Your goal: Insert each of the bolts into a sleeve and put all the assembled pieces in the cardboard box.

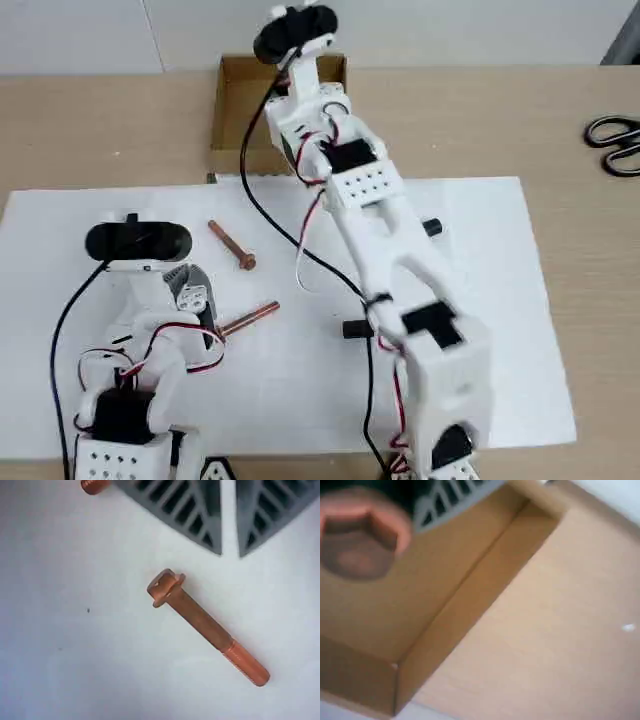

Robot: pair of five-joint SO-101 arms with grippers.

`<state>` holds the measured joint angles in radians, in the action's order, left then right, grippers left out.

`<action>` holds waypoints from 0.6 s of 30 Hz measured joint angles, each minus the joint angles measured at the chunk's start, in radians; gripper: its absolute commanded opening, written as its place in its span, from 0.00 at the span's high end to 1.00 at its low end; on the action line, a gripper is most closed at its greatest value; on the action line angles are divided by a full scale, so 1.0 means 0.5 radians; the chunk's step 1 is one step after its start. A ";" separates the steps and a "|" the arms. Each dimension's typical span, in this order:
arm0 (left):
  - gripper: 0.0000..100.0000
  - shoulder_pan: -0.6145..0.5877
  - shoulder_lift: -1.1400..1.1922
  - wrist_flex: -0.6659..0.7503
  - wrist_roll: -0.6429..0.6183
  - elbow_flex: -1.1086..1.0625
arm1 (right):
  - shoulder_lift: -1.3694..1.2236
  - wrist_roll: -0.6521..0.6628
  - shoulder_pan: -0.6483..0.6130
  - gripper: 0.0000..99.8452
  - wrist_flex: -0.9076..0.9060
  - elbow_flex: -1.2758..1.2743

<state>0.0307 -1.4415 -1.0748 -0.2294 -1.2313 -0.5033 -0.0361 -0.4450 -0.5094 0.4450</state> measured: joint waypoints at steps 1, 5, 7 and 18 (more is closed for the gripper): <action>0.99 0.000 0.000 0.000 0.000 0.000 | -0.110 0.000 0.000 1.00 0.000 0.104; 0.99 0.000 0.000 -0.003 0.000 0.000 | -0.491 0.000 0.000 1.00 0.000 0.485; 0.99 0.000 0.000 -0.018 0.000 0.000 | -0.644 0.000 0.000 1.00 0.000 0.644; 0.99 0.000 0.000 -0.061 0.000 0.000 | -0.908 0.000 0.015 0.99 0.000 0.918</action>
<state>0.0307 -1.4415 -1.1055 -0.2294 -1.2313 -0.9574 -0.0361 -0.4373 -0.5094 0.9037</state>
